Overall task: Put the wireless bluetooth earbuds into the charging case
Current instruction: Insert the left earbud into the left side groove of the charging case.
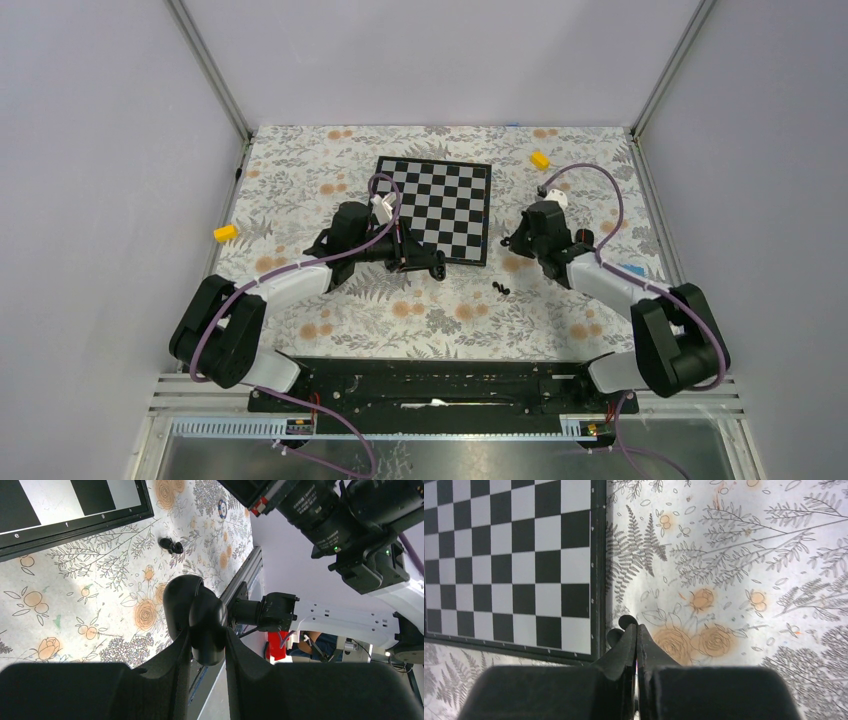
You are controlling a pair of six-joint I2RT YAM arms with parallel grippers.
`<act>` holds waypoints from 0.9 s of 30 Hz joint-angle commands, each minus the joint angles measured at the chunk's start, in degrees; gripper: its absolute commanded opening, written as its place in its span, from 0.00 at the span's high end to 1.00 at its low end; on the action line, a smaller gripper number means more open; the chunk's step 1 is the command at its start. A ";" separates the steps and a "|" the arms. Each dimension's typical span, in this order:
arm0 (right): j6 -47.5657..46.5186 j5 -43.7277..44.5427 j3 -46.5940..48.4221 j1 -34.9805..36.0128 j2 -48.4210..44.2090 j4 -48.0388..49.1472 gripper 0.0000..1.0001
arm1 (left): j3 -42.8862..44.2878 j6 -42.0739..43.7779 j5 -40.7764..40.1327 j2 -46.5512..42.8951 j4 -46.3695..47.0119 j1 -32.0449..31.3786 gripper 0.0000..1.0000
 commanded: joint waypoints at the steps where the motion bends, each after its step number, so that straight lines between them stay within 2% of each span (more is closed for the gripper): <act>1: -4.90 -0.06 -4.28 0.13 -6.88 -0.35 1.00 | 1.24 0.04 0.54 -0.15 3.11 0.13 0.96; 4: -9.22 -4.43 -6.07 0.13 -10.57 -0.86 1.00 | 2.45 0.04 2.38 1.94 2.90 0.13 0.95; 9: -14.90 -10.84 -2.93 0.21 -8.45 -12.12 1.00 | 4.02 0.26 4.20 4.75 2.86 0.08 0.96; 13: -14.19 -9.85 -2.57 0.21 -7.67 -14.97 1.00 | 4.76 0.51 4.25 5.29 2.40 0.13 0.96; 22: -8.43 -8.21 -1.72 0.21 -1.87 -13.96 0.99 | 4.59 0.93 4.64 4.91 1.62 0.04 0.95; 25: -5.93 -7.81 -2.76 0.22 -1.39 -11.92 0.76 | 4.42 1.10 4.48 4.52 1.30 0.04 0.95; 27: -4.44 -7.57 -3.92 0.24 -2.12 -10.43 0.70 | 4.31 1.03 4.53 4.36 1.31 0.04 0.95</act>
